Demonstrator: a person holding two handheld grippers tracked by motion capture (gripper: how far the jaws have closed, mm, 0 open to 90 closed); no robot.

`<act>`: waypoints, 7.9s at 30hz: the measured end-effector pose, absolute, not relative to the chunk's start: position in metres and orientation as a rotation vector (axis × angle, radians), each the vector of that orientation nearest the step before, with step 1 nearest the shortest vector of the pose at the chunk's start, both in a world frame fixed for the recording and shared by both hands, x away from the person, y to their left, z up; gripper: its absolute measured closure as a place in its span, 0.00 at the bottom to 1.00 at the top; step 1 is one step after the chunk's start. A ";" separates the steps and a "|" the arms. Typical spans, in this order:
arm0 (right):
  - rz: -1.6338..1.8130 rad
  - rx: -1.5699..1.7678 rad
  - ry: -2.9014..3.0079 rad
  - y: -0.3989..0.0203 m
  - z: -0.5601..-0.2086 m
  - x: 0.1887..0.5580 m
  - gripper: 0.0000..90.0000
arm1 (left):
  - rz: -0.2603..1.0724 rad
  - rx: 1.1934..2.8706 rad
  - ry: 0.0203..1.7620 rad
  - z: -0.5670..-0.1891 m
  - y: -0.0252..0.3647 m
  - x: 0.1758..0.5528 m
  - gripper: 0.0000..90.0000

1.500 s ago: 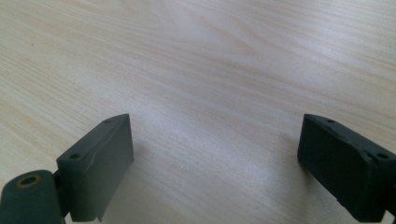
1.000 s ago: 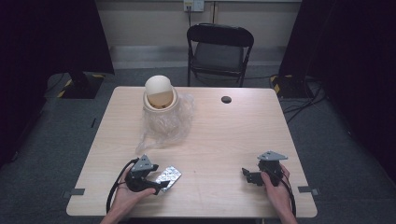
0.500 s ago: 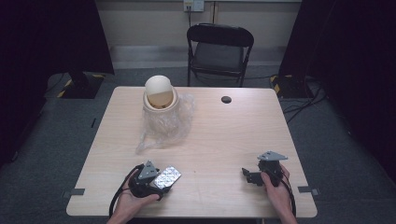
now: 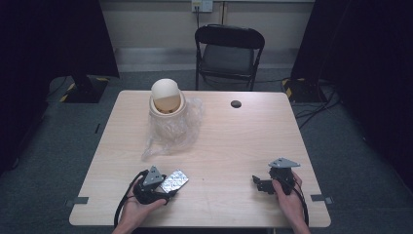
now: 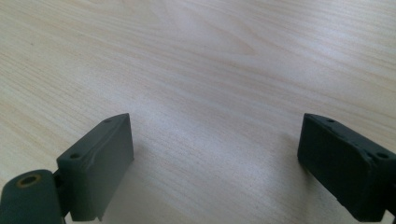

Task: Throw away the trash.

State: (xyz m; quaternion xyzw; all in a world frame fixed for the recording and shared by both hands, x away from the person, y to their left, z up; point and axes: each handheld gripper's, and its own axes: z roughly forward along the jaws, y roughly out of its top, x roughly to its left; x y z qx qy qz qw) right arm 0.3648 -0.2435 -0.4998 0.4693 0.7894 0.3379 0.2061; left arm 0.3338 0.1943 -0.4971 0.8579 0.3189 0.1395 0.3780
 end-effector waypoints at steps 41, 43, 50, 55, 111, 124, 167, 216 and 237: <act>0.942 1.305 2.200 -0.244 -0.500 0.365 0.11 | 0.367 2.040 0.818 -0.450 0.215 0.356 0.38; 0.942 1.306 2.198 -0.243 -0.500 0.365 0.11 | 0.373 2.036 0.810 -0.446 0.215 0.359 0.38; 0.942 1.305 2.200 -0.244 -0.500 0.365 0.11 | 0.389 1.993 0.825 -0.427 0.217 0.373 0.38; 0.942 1.305 2.200 -0.244 -0.500 0.365 0.11 | 0.406 1.964 0.822 -0.414 0.218 0.382 0.38; 0.942 1.305 2.200 -0.244 -0.500 0.365 0.11 | 0.493 1.953 1.012 -0.362 0.223 0.485 0.38; 0.943 1.305 2.200 -0.244 -0.500 0.365 0.11 | 0.461 1.908 1.008 -0.357 0.216 0.494 0.38; 0.943 1.306 2.198 -0.243 -0.500 0.365 0.11 | 0.462 1.799 1.133 -0.361 0.215 0.503 0.38; 0.943 1.304 2.200 -0.244 -0.500 0.365 0.11 | 0.440 1.817 1.063 -0.356 0.207 0.502 0.19; 0.942 1.310 2.198 -0.243 -0.500 0.365 0.11 | 0.426 1.877 0.993 -0.368 0.245 0.451 0.18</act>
